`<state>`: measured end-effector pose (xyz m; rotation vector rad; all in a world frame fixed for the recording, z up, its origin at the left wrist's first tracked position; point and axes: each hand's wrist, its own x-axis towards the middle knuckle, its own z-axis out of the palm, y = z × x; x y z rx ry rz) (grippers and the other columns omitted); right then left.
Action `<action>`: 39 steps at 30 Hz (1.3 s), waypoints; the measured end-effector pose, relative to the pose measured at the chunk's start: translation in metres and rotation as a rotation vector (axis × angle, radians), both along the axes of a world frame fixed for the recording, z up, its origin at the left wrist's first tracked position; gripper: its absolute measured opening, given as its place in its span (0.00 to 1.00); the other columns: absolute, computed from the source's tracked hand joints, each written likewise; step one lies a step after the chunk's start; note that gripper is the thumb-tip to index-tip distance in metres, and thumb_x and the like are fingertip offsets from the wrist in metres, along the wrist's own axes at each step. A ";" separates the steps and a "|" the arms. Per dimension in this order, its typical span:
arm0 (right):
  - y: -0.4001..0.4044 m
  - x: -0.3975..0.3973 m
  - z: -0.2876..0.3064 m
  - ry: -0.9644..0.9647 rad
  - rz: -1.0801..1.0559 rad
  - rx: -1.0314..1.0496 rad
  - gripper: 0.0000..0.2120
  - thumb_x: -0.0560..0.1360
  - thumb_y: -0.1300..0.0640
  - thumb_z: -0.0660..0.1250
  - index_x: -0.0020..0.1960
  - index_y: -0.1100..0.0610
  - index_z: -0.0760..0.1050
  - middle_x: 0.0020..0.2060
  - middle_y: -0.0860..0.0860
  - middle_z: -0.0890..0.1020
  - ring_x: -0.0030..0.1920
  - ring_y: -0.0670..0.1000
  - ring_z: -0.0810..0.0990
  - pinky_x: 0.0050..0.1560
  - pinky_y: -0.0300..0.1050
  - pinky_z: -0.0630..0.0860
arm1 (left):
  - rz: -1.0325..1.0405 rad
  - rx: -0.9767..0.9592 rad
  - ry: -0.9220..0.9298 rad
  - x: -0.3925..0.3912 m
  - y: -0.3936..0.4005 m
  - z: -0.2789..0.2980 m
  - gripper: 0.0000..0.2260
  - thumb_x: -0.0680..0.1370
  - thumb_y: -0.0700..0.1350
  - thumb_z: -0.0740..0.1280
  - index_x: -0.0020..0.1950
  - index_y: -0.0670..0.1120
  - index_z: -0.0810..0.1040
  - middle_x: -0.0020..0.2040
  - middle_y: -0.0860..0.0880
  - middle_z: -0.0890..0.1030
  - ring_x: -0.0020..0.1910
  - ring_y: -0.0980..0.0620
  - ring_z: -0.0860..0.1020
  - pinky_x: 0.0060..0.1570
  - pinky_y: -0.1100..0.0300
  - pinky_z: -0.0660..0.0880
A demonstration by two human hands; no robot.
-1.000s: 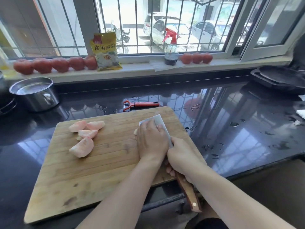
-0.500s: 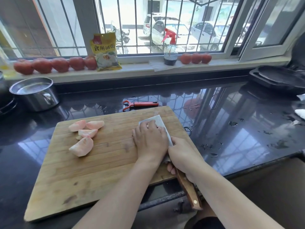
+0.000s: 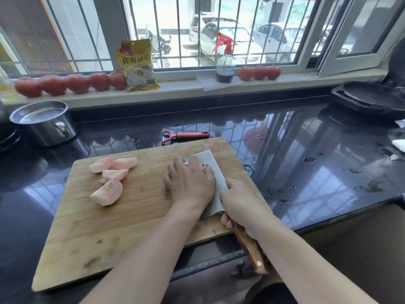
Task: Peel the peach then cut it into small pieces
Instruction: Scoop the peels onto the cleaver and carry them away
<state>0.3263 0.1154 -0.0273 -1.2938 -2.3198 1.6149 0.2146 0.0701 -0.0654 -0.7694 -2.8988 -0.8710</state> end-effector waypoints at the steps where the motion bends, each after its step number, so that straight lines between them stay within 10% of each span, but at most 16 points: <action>1: 0.000 0.000 0.000 -0.002 -0.001 0.003 0.23 0.75 0.63 0.50 0.60 0.49 0.76 0.26 0.56 0.78 0.21 0.51 0.75 0.25 0.40 0.71 | 0.006 -0.006 0.005 0.001 0.000 0.000 0.17 0.82 0.55 0.61 0.65 0.48 0.77 0.67 0.43 0.70 0.66 0.40 0.68 0.67 0.45 0.65; 20: 0.020 0.013 -0.012 0.184 -0.107 -0.256 0.16 0.78 0.62 0.56 0.53 0.50 0.81 0.27 0.55 0.77 0.27 0.55 0.74 0.35 0.52 0.64 | -0.358 -0.026 -0.113 0.007 0.023 0.021 0.19 0.84 0.54 0.55 0.66 0.46 0.78 0.76 0.47 0.70 0.75 0.46 0.66 0.73 0.39 0.63; 27: 0.039 0.025 -0.006 0.162 -0.150 -0.351 0.19 0.82 0.64 0.55 0.58 0.48 0.80 0.35 0.59 0.83 0.26 0.51 0.74 0.29 0.44 0.70 | -0.374 0.475 -0.450 -0.032 -0.015 0.090 0.18 0.88 0.53 0.55 0.76 0.51 0.72 0.72 0.52 0.76 0.71 0.52 0.72 0.70 0.54 0.68; 33: 0.050 0.032 -0.007 0.154 -0.139 -0.337 0.18 0.82 0.65 0.55 0.60 0.49 0.80 0.37 0.59 0.83 0.26 0.51 0.73 0.25 0.41 0.70 | -0.514 -0.414 -0.259 -0.081 -0.052 0.068 0.17 0.78 0.54 0.73 0.66 0.54 0.76 0.59 0.55 0.78 0.55 0.52 0.77 0.55 0.57 0.72; 39: 0.048 0.029 -0.008 0.151 -0.132 -0.329 0.19 0.82 0.64 0.56 0.62 0.48 0.79 0.35 0.60 0.82 0.25 0.51 0.73 0.25 0.42 0.71 | -0.586 -0.518 -0.059 -0.077 -0.041 0.054 0.07 0.79 0.50 0.72 0.53 0.55 0.75 0.54 0.54 0.77 0.51 0.51 0.75 0.46 0.57 0.71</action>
